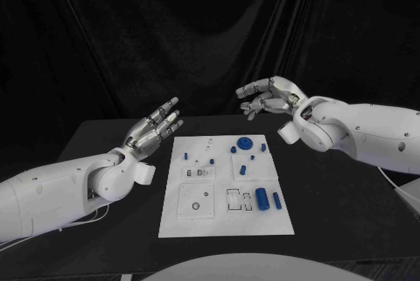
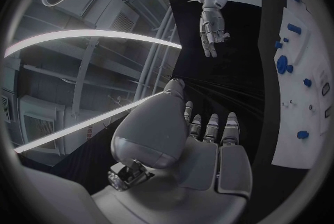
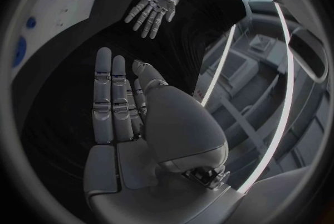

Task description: Assemble the parts on the task board

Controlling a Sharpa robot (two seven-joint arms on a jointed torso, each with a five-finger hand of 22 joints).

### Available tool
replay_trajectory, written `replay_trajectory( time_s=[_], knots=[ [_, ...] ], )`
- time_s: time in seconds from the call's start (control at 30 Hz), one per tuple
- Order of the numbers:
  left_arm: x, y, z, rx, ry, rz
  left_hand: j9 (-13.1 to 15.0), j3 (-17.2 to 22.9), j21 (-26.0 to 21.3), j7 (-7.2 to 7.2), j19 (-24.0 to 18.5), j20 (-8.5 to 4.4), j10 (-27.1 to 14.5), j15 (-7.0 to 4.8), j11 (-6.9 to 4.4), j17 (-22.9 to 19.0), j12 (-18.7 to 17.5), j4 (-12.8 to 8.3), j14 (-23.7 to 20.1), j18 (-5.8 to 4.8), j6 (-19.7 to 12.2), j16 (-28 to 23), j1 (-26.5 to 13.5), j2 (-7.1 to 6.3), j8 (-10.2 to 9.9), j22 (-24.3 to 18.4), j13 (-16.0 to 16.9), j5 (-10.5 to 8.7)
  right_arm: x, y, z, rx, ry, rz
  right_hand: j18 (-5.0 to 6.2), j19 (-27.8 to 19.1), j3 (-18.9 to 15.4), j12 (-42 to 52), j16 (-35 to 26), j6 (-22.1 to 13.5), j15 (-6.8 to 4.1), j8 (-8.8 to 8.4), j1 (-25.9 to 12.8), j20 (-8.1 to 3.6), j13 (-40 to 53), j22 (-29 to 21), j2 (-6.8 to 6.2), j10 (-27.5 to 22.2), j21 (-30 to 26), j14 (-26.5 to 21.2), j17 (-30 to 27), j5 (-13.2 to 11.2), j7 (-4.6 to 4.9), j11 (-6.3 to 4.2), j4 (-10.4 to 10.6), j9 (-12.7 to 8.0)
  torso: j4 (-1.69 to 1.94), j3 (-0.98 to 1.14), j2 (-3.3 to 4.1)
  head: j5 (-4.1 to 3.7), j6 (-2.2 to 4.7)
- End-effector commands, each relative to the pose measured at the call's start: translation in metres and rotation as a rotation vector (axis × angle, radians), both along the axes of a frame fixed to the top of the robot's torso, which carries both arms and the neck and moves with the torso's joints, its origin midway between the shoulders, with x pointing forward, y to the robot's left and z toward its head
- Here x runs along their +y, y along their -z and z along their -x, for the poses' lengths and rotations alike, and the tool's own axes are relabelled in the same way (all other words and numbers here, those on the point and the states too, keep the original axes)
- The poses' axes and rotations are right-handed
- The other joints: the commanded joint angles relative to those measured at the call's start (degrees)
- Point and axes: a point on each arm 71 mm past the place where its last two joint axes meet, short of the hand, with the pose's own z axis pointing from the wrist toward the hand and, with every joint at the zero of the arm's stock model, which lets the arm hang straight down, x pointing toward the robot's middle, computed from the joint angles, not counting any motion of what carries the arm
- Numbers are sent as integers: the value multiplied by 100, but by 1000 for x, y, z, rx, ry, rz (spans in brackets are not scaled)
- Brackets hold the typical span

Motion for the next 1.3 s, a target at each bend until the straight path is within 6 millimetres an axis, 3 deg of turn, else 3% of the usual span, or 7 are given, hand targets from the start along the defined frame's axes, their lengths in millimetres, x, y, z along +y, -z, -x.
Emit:
replay_trajectory(
  time_s=[0.03, 0.17, 0.33, 0.5, 0.87, 1.03, 1.3],
  knots=[
    [3, -12, 1, -142, -27, -28, 8, 7, 47, 31, 44, 58, 15, 48, 60, 16, -22, -29, 57, 108, 75, 66, 70, -30, 35, 16, 6, 49, 3, -13, -1, -250, -22, 434, 15, 312, 28, -41, 16, 235, -133, -6, -129, -80, -20, 164, -39, 534, 287, 563, 23, -514, -66, -38, 22, -3, 14, -17, 78, 14, -76],
    [5, -20, 3, -164, -31, -59, -9, 20, 63, 152, 71, 122, -4, 113, 20, 8, -30, -5, 62, 103, -39, 66, 87, -65, -16, 19, -1, 189, 7, -27, -3, -333, -60, 770, 22, 1020, 47, -666, 358, 630, -391, -174, -589, -279, -16, 544, -256, 1264, 881, 1782, 404, -1183, -197, -220, 249, -35, 28, -39, 216, -26, -64],
    [6, -27, 10, -146, -43, -46, -23, 35, 65, 195, 73, 224, -28, 241, 78, -4, -38, 68, 27, 97, -217, 37, 59, -81, -68, 16, -9, 258, 11, -35, 1, -419, -68, 1000, -362, 1595, 167, -1234, 1750, 910, -550, -364, -747, -438, 2, 3613, -511, 1844, 3292, 1832, 1293, -1316, -345, -371, 535, 71, 37, -36, 338, -106, -102],
    [11, -31, 14, -146, -47, -35, -23, 47, 65, 188, 75, 257, -24, 268, 94, -1, -36, 66, 41, 100, -233, 46, 80, -102, -69, 14, -8, 279, 16, -38, 6, -476, -73, 1085, -441, 1570, 389, -1451, 2667, 1170, -528, -413, -713, -440, 0, 4458, -599, 2176, 3940, 1772, 2020, -1195, -271, -346, 671, 242, 125, -42, 564, -271, 0],
    [16, -32, 10, -163, -35, -26, -35, 85, 39, 217, 38, 257, -28, 273, 81, -9, -38, 72, 18, 100, -327, 24, 123, -96, -85, 0, -9, 349, 20, -36, 14, -513, -91, 1102, -483, 1512, 719, -1715, 3600, 976, -342, -740, -698, -262, -8, 4820, -739, 2356, 4206, 1651, 2855, -1206, 174, -268, 795, 171, 359, -55, 988, -473, 259],
    [17, -32, 9, -162, -23, -26, -37, 103, 40, 232, 39, 255, -28, 271, 84, -11, -38, 71, 11, 101, -353, 18, 141, -86, -89, 0, -9, 360, 21, -31, 18, -530, -98, 1078, -453, 1448, 767, -1844, 3535, 995, -338, -754, -683, -236, -25, 4735, -767, 2213, 4157, 1575, 2698, -1217, 190, -227, 797, 134, 438, -35, 1136, -565, 340],
    [20, -33, 11, -172, -28, -24, -34, 150, -29, 275, -59, 147, -28, 187, 108, -27, -38, 102, -48, 98, -355, -34, 182, -96, -81, -32, -9, 373, 22, -23, 24, -530, -116, 1058, -450, 1412, 795, -1949, 3587, 884, -367, -817, -692, -245, -17, 4775, -816, 2067, 4164, 1542, 2738, -1266, 199, -194, 808, 54, 482, -47, 1279, -619, 431]
  ],
)
